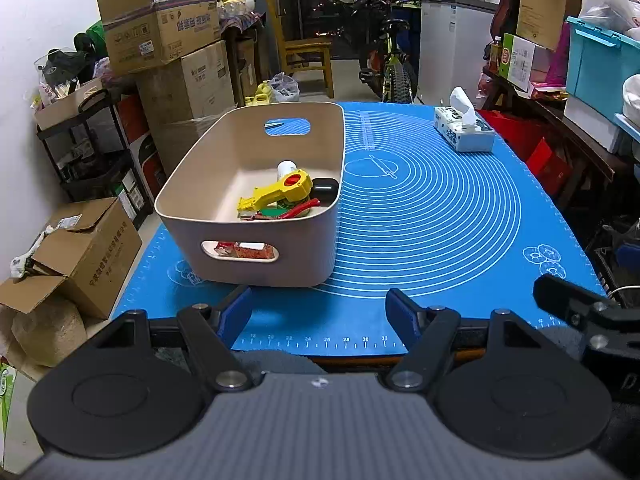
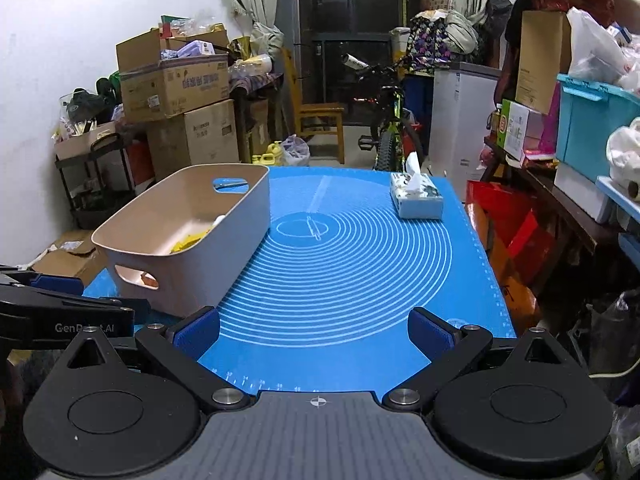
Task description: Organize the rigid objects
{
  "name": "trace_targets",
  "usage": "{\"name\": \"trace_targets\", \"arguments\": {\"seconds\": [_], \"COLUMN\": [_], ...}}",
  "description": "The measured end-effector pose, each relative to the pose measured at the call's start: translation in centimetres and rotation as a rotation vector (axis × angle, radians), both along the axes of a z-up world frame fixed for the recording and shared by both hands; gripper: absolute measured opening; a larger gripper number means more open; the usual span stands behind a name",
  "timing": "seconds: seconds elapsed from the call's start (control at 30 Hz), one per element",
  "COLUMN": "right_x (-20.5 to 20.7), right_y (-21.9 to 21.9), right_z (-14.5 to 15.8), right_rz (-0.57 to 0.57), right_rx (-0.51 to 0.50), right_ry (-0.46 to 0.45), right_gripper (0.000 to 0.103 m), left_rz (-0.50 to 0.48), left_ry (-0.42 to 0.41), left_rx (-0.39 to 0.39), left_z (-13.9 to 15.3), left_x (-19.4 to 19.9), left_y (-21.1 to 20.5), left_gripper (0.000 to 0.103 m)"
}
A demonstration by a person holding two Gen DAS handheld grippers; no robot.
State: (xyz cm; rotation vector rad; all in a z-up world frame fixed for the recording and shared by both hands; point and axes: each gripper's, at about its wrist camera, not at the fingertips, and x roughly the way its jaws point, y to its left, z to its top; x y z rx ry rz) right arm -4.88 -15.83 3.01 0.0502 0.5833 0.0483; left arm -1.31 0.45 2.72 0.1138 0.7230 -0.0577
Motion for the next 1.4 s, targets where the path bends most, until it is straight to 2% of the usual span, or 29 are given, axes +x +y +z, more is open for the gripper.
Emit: {"name": "trace_targets", "arguments": {"seconds": [0.17, 0.33, 1.4], "right_x": [-0.3, -0.5, -0.5], "right_y": [-0.7, -0.5, 0.5], "right_z": [-0.2, -0.6, -0.7], "right_rz": [-0.023, -0.032, -0.008], "right_rx": [0.036, 0.032, 0.002], "right_ry": [-0.012, -0.015, -0.010], "right_gripper": [0.100, 0.100, 0.100], "left_rz": [-0.011, -0.011, -0.029], "left_ry": [-0.006, 0.003, -0.001], "left_rx": [0.016, -0.015, -0.010], "left_z": [-0.9, -1.0, -1.3], "left_x": [0.0, 0.2, 0.3], "left_y": [0.0, 0.2, 0.0], "left_gripper": [0.074, 0.074, 0.074]}}
